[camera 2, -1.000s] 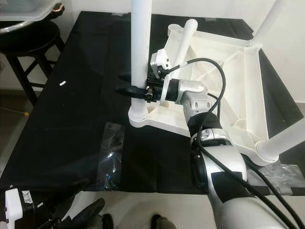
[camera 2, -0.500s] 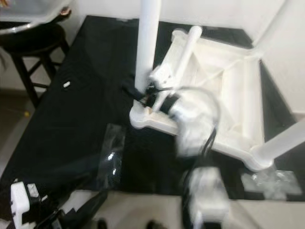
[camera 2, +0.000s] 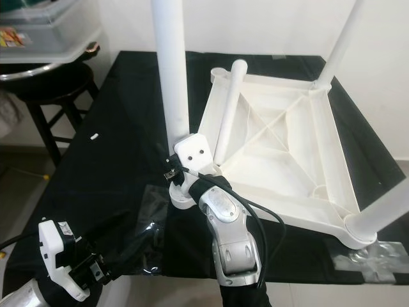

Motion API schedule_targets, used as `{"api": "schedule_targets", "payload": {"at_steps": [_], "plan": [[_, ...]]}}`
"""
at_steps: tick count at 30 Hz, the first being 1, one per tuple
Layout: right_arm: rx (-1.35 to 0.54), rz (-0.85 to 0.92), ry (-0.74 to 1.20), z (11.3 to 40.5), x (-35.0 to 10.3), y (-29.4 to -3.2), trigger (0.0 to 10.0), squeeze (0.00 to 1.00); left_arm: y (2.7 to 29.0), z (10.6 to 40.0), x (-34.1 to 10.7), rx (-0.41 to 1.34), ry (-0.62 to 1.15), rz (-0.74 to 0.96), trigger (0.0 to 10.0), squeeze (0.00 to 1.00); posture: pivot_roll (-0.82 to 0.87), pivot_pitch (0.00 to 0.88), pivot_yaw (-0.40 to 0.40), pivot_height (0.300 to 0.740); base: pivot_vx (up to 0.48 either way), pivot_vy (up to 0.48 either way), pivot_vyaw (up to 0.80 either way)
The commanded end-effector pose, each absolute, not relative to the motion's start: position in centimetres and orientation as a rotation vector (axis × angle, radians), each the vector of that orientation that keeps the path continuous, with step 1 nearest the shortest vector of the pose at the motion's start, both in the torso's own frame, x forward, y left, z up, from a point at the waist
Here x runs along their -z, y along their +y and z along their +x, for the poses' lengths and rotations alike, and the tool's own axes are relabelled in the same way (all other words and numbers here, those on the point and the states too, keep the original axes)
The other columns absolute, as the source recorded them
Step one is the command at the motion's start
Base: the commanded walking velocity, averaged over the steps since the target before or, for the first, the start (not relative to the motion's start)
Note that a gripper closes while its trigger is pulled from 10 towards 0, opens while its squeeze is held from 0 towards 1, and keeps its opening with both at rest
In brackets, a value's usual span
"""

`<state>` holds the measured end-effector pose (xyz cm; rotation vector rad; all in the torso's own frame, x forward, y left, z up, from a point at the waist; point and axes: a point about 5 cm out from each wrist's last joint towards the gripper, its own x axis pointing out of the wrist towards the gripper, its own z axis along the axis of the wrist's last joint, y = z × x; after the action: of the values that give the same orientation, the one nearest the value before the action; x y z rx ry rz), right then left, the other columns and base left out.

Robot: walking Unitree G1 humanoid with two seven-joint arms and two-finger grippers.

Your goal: Building children table

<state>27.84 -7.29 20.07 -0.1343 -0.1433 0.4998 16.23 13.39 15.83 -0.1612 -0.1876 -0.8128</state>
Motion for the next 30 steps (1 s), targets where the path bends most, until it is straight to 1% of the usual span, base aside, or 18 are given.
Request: {"api": "schedule_targets", "payload": {"at_steps": [1, 2, 3, 4, 5, 6, 9, 10, 11, 13, 14, 15, 16, 18, 19, 22, 25, 30], "plan": [[-0.510, -0.100, -0.060, 26.7, -18.9, -7.0, 10.0, 0.00, 13.4, 16.3, -15.8, 0.809, -0.196, -0.156, 10.0, 0.00, 0.10, 0.070, -0.023, 0.740, 0.000, 0.000, 0.00], [-0.594, -0.050, -0.062, 26.9, -19.6, -7.2, 10.0, 0.89, 13.3, 16.4, -15.8, 0.813, -0.199, -0.158, 10.0, 0.00, 0.10, 0.077, -0.019, 0.740, 0.000, 0.000, 0.00], [-0.655, -0.015, -0.072, 27.0, -20.2, -7.4, 10.0, 0.89, 13.3, 16.5, -15.9, 0.816, -0.202, -0.160, 10.0, 0.00, 0.09, 0.080, -0.019, 0.740, 0.000, 0.000, 0.00], [-0.763, 0.008, -0.092, 27.0, -21.0, -7.5, 10.0, 1.00, 13.2, 16.5, -16.0, 0.820, -0.204, -0.161, 10.0, 0.00, 0.09, 0.085, -0.020, 0.740, 0.000, 0.000, 0.00], [-0.763, 0.008, -0.092, 27.0, -21.0, -7.5, 10.0, 1.00, 13.2, 16.5, -16.0, 0.820, -0.204, -0.161, 10.0, 0.00, 0.09, 0.085, -0.020, 0.740, 0.000, 0.000, 0.00], [-0.879, -0.018, -0.131, 27.4, -21.8, -8.2, 10.0, 1.00, 13.2, 16.5, -16.0, 0.823, -0.205, -0.163, 10.0, 0.00, 0.09, 0.091, -0.018, 0.740, 0.000, 0.000, 0.00], [-1.087, -0.112, -0.208, 28.1, -23.6, -10.0, 10.0, 1.00, 13.0, 16.4, -16.1, 0.825, -0.210, -0.164, 10.0, 0.00, 0.10, 0.099, -0.021, 0.740, 0.000, 0.000, 0.00], [-1.087, -0.112, -0.208, 28.1, -23.6, -10.0, 10.0, 1.00, 13.0, 16.4, -16.1, 0.825, -0.210, -0.164, 10.0, 0.00, 0.10, 0.099, -0.021, 0.740, 0.000, 0.000, 0.00], [-1.113, -0.146, -0.216, 28.6, -23.8, -10.6, 10.0, 1.00, 12.9, 16.3, -16.1, 0.824, -0.211, -0.165, 10.0, 0.00, 0.10, 0.106, -0.026, 0.740, 0.000, 0.000, 0.00], [-1.113, -0.146, -0.216, 28.6, -23.8, -10.6, 10.0, 1.00, 12.9, 16.3, -16.1, 0.824, -0.211, -0.165, 10.0, 0.00, 0.10, 0.106, -0.026, 0.740, 0.000, 0.000, 0.00], [-1.119, -0.200, -0.217, 29.5, -23.8, -11.4, 10.0, 0.84, 12.9, 16.3, -16.2, 0.823, -0.212, -0.167, 10.0, 0.00, 0.11, 0.115, -0.027, 0.740, 0.000, 0.000, 0.00], [-1.122, -0.206, -0.209, 30.7, -23.8, -12.2, 10.0, 0.06, 12.8, 16.1, -16.3, 0.821, -0.212, -0.170, 10.0, 0.00, 0.11, 0.120, -0.025, 0.740, 0.000, 0.000, 0.00], [-1.097, -0.208, -0.203, 32.9, -23.9, -13.1, 10.0, 0.00, 12.8, 15.9, -16.3, 0.820, -0.207, -0.176, 10.0, 0.00, 0.12, 0.128, -0.022, 0.740, 0.000, 0.000, 0.00], [-1.097, -0.208, -0.203, 32.9, -23.9, -13.1, 10.0, 0.00, 12.8, 15.9, -16.3, 0.820, -0.207, -0.176, 10.0, 0.00, 0.12, 0.128, -0.022, 0.740, 0.000, 0.000, 0.00], [-1.090, -0.196, -0.197, 34.0, -24.0, -13.5, 10.0, 0.00, 12.8, 15.8, -16.3, 0.821, -0.202, -0.179, 10.0, 0.00, 0.13, 0.131, -0.022, 0.740, 0.000, 0.000, 0.00], [-1.108, -0.175, -0.195, 34.4, -24.3, -13.5, 10.0, 0.00, 12.8, 15.7, -16.3, 0.823, -0.199, -0.180, 10.0, 0.00, 0.13, 0.136, -0.023, 0.740, 0.000, 0.000, 0.00], [-1.215, -0.150, -0.194, 35.1, -25.1, -13.4, 10.0, 0.00, 13.0, 15.4, -16.2, 0.823, -0.187, -0.181, 10.0, 0.00, 0.15, 0.147, -0.024, 0.740, 0.000, 0.000, 0.00], [-1.318, -0.136, -0.180, 35.6, -25.7, -13.0, 10.0, 0.00, 13.2, 15.0, -16.2, 0.821, -0.176, -0.180, 10.0, 0.00, 0.17, 0.151, -0.023, 0.740, 0.000, 0.000, 0.00]]}}
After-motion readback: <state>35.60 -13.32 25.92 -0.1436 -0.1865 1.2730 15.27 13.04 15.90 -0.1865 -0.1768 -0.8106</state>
